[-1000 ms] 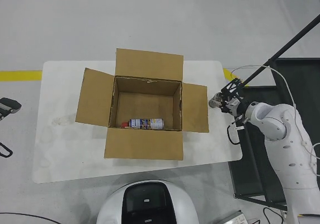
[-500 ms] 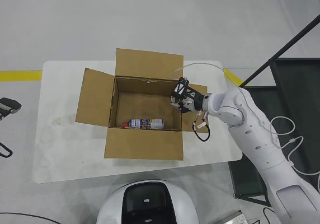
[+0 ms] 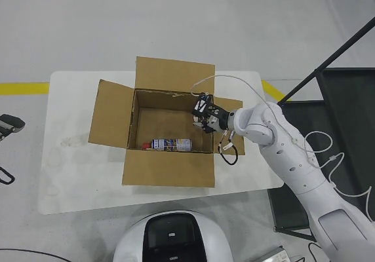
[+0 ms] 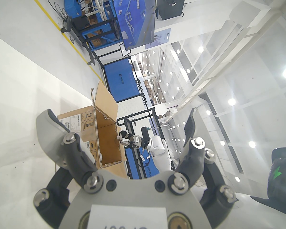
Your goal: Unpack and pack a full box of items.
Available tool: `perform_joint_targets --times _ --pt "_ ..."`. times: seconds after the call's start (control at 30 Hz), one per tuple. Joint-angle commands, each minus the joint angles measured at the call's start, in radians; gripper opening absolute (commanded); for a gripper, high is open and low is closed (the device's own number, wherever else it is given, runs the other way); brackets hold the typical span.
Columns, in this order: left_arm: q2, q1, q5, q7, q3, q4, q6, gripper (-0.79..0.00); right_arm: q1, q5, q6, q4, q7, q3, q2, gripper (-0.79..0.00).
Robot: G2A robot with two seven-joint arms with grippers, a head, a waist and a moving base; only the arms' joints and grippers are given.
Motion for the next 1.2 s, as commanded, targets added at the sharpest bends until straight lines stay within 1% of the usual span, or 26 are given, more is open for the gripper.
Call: perform_joint_targets --times 0.0,0.07,0.13,0.23,0.3,0.43,0.63,0.83,1.07,1.1,1.13,1.17 --pt "0.0 0.0 0.0 0.0 0.0 0.0 0.0 0.0 0.0 0.0 0.0 0.0 0.0 0.0 0.0 -0.785" --pt "0.0 0.0 0.0 0.0 0.0 0.0 0.0 0.0 -0.002 -0.031 0.017 0.003 -0.003 -0.006 0.0 -0.785" --pt "0.0 0.0 0.0 0.0 0.0 0.0 0.0 0.0 0.015 -0.028 0.015 0.016 -0.006 -0.029 -0.006 -0.785" --pt "0.0 0.0 0.0 0.0 0.0 0.0 0.0 0.0 0.08 -0.031 0.024 0.075 0.012 -0.09 -0.025 -0.785" --pt "0.0 0.0 0.0 0.0 0.0 0.0 0.0 0.0 0.135 -0.049 0.033 0.126 0.027 -0.154 -0.046 -0.785" --pt "0.0 0.0 0.0 0.0 0.0 0.0 0.0 0.0 0.236 -0.056 0.041 0.248 0.017 -0.282 -0.098 -0.785" --pt "0.0 0.0 0.0 0.0 0.0 0.0 0.0 0.0 0.341 -0.053 0.042 0.447 -0.019 -0.43 -0.18 -0.785" --pt "0.0 0.0 0.0 0.0 0.0 0.0 0.0 0.0 0.399 -0.041 0.02 0.612 -0.055 -0.511 -0.246 -0.785" --pt "0.0 0.0 0.0 0.0 0.0 0.0 0.0 0.0 0.443 -0.045 -0.005 0.743 -0.096 -0.56 -0.303 -0.785" --pt "0.0 0.0 0.0 0.0 0.0 0.0 0.0 0.0 0.448 -0.045 -0.01 0.759 -0.099 -0.565 -0.311 -0.776" --pt "0.0 0.0 0.0 0.0 0.0 0.0 0.0 0.0 0.454 -0.044 -0.015 0.773 -0.1 -0.571 -0.318 -0.585" --pt "0.0 0.0 0.0 0.0 0.0 0.0 0.0 0.0 0.459 -0.046 -0.017 0.786 -0.102 -0.575 -0.326 -0.465"
